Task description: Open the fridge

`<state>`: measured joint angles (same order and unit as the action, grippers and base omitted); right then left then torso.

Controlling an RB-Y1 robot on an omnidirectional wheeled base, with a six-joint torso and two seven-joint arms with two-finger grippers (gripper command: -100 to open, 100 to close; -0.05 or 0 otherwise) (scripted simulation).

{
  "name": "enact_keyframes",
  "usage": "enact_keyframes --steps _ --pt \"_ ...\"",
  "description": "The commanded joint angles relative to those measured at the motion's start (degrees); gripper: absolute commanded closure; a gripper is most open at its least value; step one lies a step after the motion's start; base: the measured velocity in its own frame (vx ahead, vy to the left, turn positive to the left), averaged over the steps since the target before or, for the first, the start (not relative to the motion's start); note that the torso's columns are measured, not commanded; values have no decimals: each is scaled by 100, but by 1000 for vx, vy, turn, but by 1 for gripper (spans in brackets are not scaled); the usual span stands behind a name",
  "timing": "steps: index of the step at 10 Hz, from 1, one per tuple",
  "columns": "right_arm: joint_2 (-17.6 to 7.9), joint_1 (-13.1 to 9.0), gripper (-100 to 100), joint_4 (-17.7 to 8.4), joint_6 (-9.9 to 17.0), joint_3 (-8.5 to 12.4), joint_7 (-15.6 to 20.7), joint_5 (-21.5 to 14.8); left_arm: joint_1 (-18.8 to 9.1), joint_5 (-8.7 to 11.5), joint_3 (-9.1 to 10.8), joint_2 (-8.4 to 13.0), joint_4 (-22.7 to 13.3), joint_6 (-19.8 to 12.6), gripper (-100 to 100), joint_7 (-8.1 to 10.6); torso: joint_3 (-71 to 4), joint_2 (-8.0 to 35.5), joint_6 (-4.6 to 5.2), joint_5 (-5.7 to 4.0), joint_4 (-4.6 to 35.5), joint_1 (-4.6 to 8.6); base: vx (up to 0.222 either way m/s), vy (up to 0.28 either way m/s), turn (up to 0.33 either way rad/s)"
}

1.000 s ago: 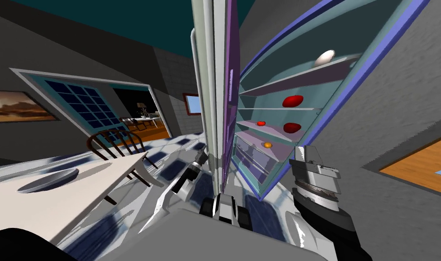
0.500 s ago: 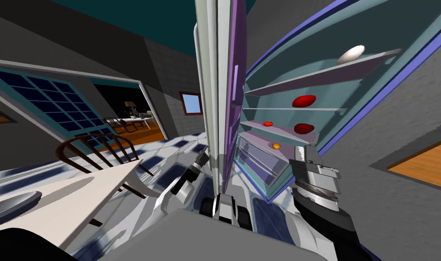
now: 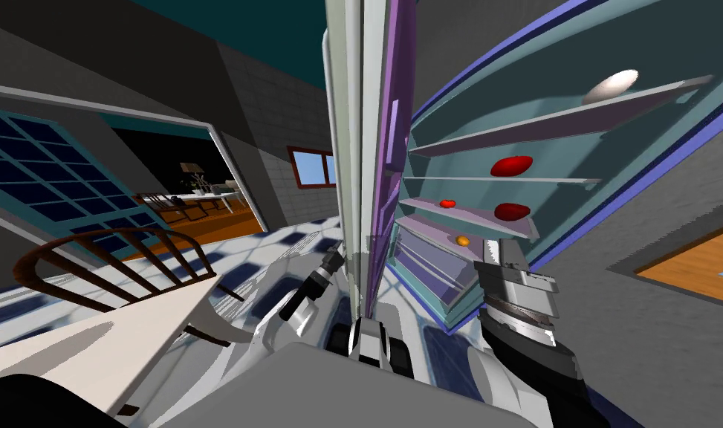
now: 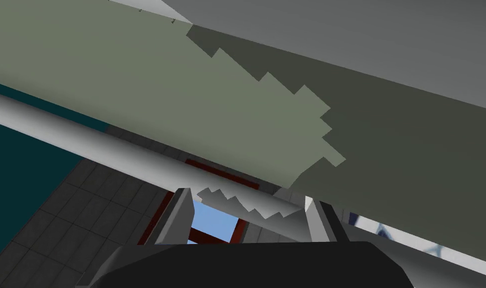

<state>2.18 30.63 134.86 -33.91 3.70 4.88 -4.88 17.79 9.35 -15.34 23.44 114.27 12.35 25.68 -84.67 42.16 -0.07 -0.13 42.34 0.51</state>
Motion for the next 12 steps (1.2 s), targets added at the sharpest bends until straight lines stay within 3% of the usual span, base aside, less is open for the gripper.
enact_keyframes --steps 1,3,6,9,10,11,12 --pt "-1 1 0 0 0 1 0 0 92 38 19 158 301 -137 -100 84 0 -3 24 13 -5 -42 71 121 54" --pt "1 1 0 0 0 -1 0 0 174 76 65 274 596 -303 -100 150 17 26 21 -9 0 30 38 -57 100" --pt "1 0 0 0 0 -1 0 0 296 133 133 446 1033 -552 -100 250 25 38 42 -1 5 1 4 -39 63" --pt "1 0 0 0 0 0 0 0 418 190 201 619 1469 -802 -100 350 52 65 54 -2 -23 55 18 -2 66" --pt "1 0 0 0 0 -1 0 0 350 170 302 566 1362 -705 -100 305 66 87 48 -4 -18 62 12 6 35" --pt "1 -1 0 0 0 -1 0 0 341 173 353 570 1385 -707 0 309 63 80 51 -3 -15 51 -2 5 -6" --pt "1 -1 0 0 0 -1 0 0 336 171 390 570 1369 -708 0 302 51 70 39 -4 -3 32 0 0 0"
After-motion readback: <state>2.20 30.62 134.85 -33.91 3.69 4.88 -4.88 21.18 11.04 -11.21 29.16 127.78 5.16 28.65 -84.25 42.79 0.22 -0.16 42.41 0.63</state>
